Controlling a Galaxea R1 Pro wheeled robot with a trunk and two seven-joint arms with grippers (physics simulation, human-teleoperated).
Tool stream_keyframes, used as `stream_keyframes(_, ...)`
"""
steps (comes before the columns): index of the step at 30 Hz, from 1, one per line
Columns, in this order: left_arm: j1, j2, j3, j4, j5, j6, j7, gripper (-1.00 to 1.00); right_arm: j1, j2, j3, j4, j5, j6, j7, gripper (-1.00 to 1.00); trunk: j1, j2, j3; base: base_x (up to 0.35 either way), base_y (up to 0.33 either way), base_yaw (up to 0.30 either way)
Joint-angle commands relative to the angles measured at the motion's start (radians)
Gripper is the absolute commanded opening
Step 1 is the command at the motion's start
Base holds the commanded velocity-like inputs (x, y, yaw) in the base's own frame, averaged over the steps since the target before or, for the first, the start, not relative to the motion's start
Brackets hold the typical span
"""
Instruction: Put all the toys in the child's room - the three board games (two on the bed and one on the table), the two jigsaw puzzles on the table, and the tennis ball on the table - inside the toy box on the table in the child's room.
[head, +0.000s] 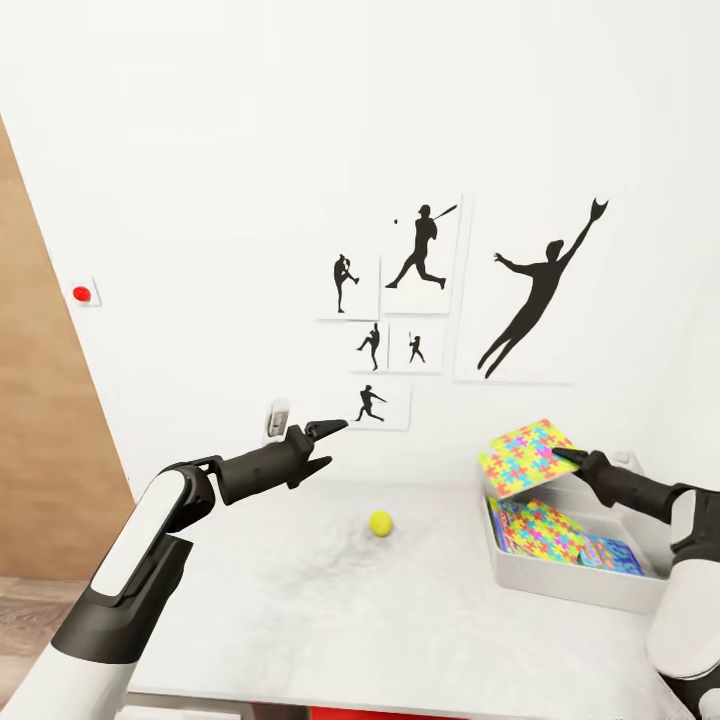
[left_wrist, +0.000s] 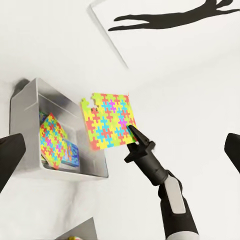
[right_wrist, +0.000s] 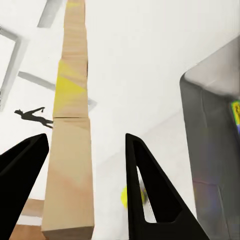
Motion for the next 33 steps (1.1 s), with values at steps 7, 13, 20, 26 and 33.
stream_keyframes(7,0.0,0.003,0.0,0.0,0.011,-0.001,0.011,1.0,-0.008,-0.012,-0.024,0.014,-0.001,0.01,-0.024,-1.0,0.0,-0.001,-0.001,0.0,0.0,-0.212)
stream_keyframes(13,0.0,0.003,0.0,0.0,0.011,-0.001,0.011,1.0,-0.009,-0.014,-0.027,0.018,-0.002,0.011,-0.03,-1.0,0.0,-0.001,-0.001,0.0,0.0,-0.267)
stream_keyframes(20,0.0,0.003,0.0,0.0,0.011,-0.001,0.012,1.0,-0.009,-0.015,-0.028,0.024,-0.002,0.011,-0.038,-1.0,0.0,-0.001,-0.001,0.0,0.0,-0.278)
stream_keyframes(26,0.0,0.002,0.0,0.0,0.011,-0.001,0.012,1.0,-0.01,-0.006,-0.028,0.027,-0.006,0.011,-0.143,-1.0,0.0,-0.001,-0.001,0.0,0.0,-0.282)
stream_keyframes(33,0.0,0.002,0.0,0.0,0.011,-0.001,0.013,1.0,-0.056,0.039,-0.027,0.048,-0.017,0.011,-0.262,-1.0,0.0,-0.001,-0.001,0.0,0.0,-0.16)
